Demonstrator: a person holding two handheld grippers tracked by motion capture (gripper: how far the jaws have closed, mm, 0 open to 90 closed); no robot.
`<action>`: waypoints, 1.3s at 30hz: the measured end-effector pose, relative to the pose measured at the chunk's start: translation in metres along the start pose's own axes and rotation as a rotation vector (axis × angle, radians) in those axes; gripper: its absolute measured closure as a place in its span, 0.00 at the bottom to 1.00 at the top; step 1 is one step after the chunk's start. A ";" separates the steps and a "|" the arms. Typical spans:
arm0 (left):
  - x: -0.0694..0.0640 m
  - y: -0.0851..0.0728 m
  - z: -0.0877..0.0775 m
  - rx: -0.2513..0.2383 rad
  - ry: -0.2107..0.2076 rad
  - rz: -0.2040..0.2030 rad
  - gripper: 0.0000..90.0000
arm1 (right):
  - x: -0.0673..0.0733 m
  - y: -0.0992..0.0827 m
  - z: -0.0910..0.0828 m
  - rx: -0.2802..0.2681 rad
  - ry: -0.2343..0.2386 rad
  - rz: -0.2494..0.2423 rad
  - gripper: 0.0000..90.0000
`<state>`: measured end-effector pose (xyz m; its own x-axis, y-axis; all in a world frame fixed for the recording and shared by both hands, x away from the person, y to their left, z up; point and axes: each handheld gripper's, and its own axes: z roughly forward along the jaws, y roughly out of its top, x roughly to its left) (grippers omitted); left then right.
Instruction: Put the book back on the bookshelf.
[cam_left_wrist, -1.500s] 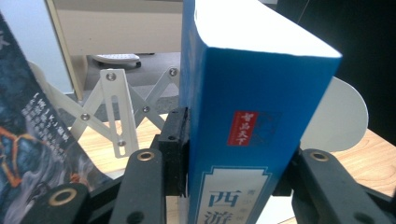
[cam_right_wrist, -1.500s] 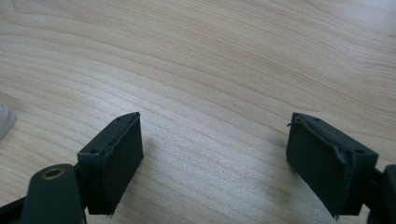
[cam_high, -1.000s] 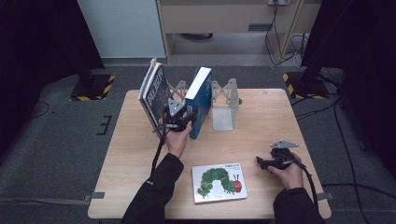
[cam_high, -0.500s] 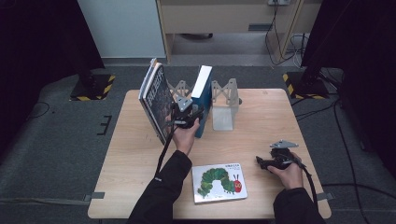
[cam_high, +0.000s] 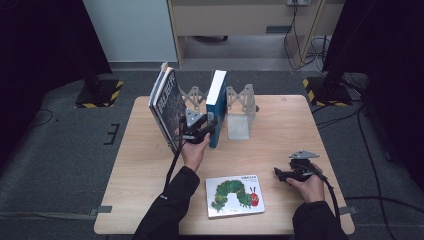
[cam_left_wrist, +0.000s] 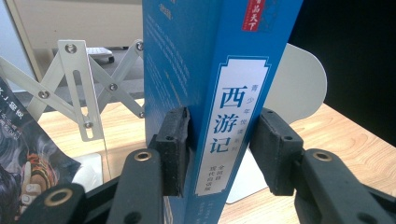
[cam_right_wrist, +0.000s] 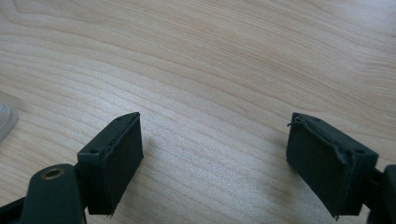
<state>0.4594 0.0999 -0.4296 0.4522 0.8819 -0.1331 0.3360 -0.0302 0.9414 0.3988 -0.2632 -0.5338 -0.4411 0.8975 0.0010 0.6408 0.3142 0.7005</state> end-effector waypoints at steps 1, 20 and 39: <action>-0.001 0.001 0.000 0.008 0.000 0.001 0.63 | 0.000 0.000 0.000 0.000 0.000 0.000 0.21; -0.019 0.005 0.014 0.009 -0.005 0.003 0.62 | 0.000 0.000 0.000 -0.002 0.002 -0.005 0.21; -0.014 -0.015 0.013 0.046 -0.073 -0.014 0.73 | 0.000 0.000 0.000 -0.002 0.001 -0.004 0.21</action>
<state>0.4589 0.0818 -0.4461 0.5058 0.8457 -0.1701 0.3797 -0.0413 0.9242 0.3988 -0.2630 -0.5339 -0.4443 0.8959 -0.0009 0.6380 0.3171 0.7017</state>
